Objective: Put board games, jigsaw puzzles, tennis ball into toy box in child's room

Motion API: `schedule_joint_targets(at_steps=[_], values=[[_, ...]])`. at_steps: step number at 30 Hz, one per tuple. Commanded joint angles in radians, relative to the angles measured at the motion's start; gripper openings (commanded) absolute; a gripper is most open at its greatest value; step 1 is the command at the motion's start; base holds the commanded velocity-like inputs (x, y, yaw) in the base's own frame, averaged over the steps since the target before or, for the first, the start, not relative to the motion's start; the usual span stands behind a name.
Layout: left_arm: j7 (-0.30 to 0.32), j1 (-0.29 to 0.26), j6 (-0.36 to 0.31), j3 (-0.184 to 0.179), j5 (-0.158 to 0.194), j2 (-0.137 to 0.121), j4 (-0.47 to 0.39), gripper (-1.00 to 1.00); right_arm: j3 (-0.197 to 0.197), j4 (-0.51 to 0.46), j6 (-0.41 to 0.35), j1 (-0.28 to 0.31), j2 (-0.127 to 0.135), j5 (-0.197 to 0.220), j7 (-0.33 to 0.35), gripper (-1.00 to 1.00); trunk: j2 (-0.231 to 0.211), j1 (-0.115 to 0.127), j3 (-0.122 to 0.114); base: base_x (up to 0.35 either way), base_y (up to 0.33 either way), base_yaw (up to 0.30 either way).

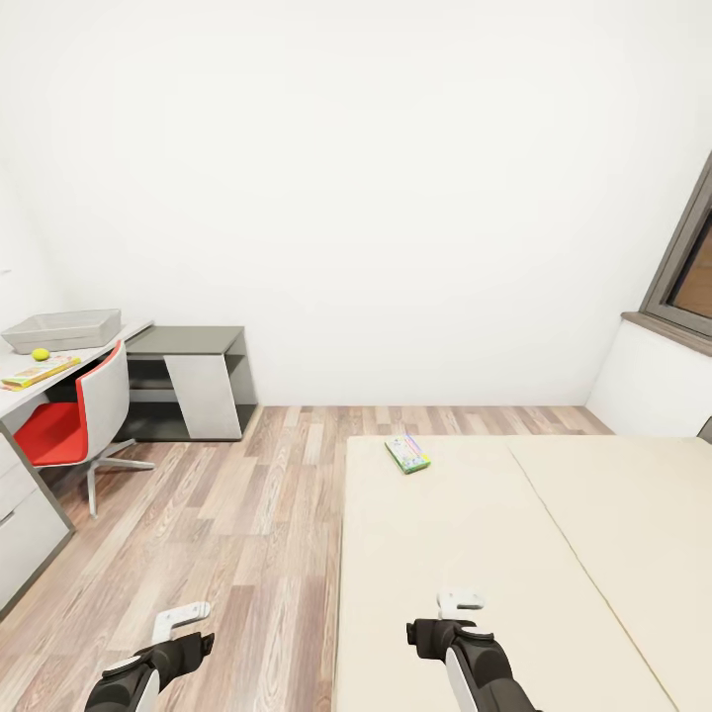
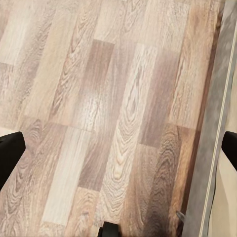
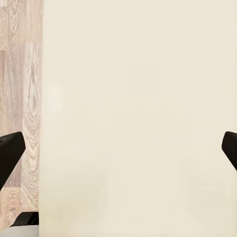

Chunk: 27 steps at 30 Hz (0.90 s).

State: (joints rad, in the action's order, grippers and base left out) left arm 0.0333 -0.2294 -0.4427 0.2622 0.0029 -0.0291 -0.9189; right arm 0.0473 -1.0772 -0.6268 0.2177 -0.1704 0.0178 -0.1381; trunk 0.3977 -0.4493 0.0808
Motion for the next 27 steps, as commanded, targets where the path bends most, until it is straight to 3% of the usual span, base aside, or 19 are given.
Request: schedule_joint_targets(at_steps=[1,27], values=[[0.003,-0.001,-0.006,0.002,0.0,0.0,-0.002,1.0,0.002,-0.001,-0.005,0.001,0.0,0.002,-0.006,1.0,0.002,-0.001,0.002,0.0,0.0,0.0],[0.003,-0.001,-0.006,0.002,0.0,0.001,-0.001,1.0,0.002,-0.001,-0.005,0.001,0.0,0.002,-0.006,1.0,0.002,-0.001,0.002,0.0,-0.027,0.0]])
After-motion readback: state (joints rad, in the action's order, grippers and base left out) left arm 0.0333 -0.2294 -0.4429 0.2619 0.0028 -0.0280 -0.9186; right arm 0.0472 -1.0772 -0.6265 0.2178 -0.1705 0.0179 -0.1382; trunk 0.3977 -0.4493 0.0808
